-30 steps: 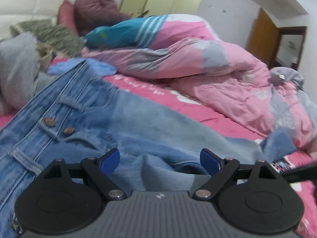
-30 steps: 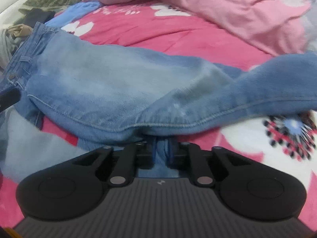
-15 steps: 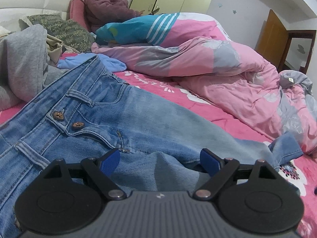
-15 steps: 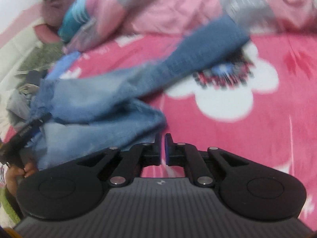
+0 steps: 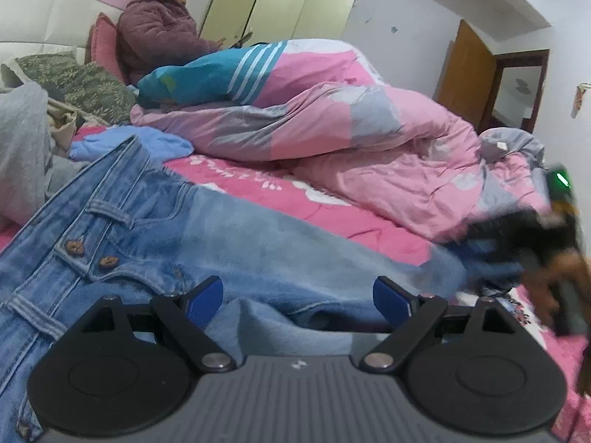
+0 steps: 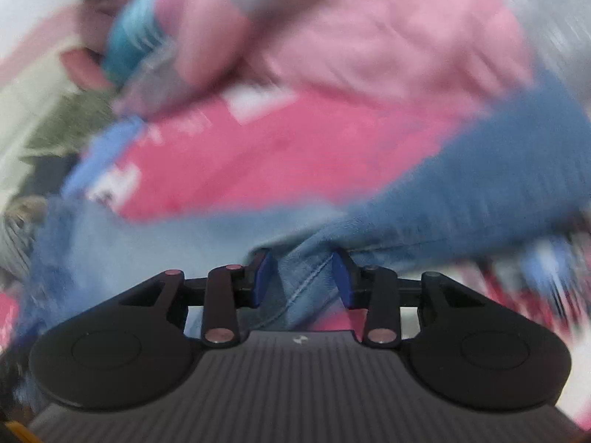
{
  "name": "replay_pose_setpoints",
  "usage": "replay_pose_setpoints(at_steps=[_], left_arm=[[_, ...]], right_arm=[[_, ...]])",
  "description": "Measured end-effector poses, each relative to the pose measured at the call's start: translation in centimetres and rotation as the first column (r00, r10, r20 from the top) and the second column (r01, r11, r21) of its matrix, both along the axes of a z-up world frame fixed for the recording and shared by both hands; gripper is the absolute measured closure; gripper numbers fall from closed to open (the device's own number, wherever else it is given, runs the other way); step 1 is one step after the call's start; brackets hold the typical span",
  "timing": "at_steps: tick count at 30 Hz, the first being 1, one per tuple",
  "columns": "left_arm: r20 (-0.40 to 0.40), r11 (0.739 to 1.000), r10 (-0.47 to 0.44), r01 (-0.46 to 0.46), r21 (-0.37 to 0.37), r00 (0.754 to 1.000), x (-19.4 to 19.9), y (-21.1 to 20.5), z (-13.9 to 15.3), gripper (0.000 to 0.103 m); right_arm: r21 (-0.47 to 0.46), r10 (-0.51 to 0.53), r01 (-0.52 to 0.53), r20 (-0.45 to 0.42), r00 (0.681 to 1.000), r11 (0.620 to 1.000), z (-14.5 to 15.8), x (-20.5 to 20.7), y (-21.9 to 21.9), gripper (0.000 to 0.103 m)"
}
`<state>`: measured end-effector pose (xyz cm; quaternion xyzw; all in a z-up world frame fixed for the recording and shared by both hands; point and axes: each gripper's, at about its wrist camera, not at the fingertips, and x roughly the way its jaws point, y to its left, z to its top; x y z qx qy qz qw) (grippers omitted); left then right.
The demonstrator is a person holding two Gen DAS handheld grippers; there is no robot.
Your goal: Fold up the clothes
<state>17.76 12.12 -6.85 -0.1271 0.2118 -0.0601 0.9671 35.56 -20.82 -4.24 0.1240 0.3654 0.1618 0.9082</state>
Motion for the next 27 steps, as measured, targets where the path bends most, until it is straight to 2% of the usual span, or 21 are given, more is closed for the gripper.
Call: replay_pose_setpoints(at_steps=[3, 6, 9, 11, 12, 14, 17, 19, 21, 22, 23, 24, 25, 27], left_arm=[[-0.027, 0.999, -0.003, 0.004, 0.037, 1.0, 0.6, -0.6, -0.6, 0.013], [-0.038, 0.998, 0.001, 0.001, 0.059, 0.999, 0.7, -0.9, -0.8, 0.013], [-0.034, 0.998, 0.011, -0.009, 0.064, 0.999, 0.6, -0.8, -0.8, 0.013], [-0.039, 0.998, 0.019, -0.017, 0.062, 0.999, 0.7, -0.7, -0.8, 0.013], [-0.041, 0.998, 0.023, -0.02, 0.061, 0.999, 0.7, -0.6, -0.8, 0.013], [-0.046, 0.998, 0.034, -0.032, 0.058, 0.998, 0.9, -0.5, -0.8, 0.013], [-0.046, 0.997, 0.055, -0.052, 0.052, 0.997, 1.0, -0.2, -0.9, 0.013], [-0.045, 0.997, 0.07, -0.068, 0.046, 0.997, 1.0, 0.1, -0.9, 0.013], [-0.048, 0.996, 0.082, -0.08, 0.036, 0.995, 1.1, 0.3, -0.9, 0.013], [-0.054, 0.996, 0.087, -0.085, 0.031, 0.995, 1.3, 0.5, -0.9, 0.013], [-0.061, 0.996, 0.091, -0.09, 0.025, 0.994, 1.5, 0.7, -1.0, 0.013], [-0.068, 0.995, 0.095, -0.094, 0.02, 0.993, 1.7, 0.9, -1.0, 0.013], [-0.078, 0.995, 0.096, -0.096, 0.011, 0.992, 1.9, 1.1, -1.1, 0.013], [-0.092, 0.995, 0.1, -0.101, -0.006, 0.991, 2.2, 1.5, -1.3, 0.013]], right_arm=[[0.088, -0.011, 0.005, 0.064, 0.998, 0.996, 0.8, 3.1, 1.5, 0.064], [0.127, -0.033, 0.031, 0.012, 0.999, 0.991, 0.2, 4.3, 1.7, 0.061], [0.143, 0.006, -0.003, -0.026, 1.0, 0.99, 0.2, 2.1, 0.7, 0.06], [0.166, 0.056, -0.055, -0.005, 0.998, 0.985, 1.0, -0.7, -0.4, 0.051], [0.148, 0.084, -0.083, 0.003, 0.996, 0.986, 1.2, -2.1, -0.8, 0.047], [0.098, 0.136, -0.137, 0.014, 0.991, 0.986, 1.7, -4.8, -1.5, 0.024], [-0.047, 0.192, -0.196, -0.072, 0.979, 0.98, 0.3, -6.2, -0.5, 0.018], [-0.089, 0.195, -0.21, -0.152, 0.969, 0.974, -1.2, -5.5, 0.9, 0.018], [-0.087, 0.23, -0.25, -0.19, 0.954, 0.964, -2.5, -4.9, 2.9, 0.019], [-0.084, 0.27, -0.29, -0.196, 0.943, 0.953, -3.0, -4.9, 4.5, 0.024], [-0.105, 0.296, -0.319, -0.187, 0.937, 0.942, -3.3, -5.1, 6.0, 0.031], [-0.168, 0.308, -0.336, -0.17, 0.936, 0.927, -3.7, -5.6, 7.7, 0.034], [-0.249, 0.314, -0.343, -0.151, 0.937, 0.906, -3.8, -6.2, 9.3, 0.043], [-0.285, 0.304, -0.331, -0.135, 0.943, 0.9, -3.2, -7.1, 10.3, 0.07]])
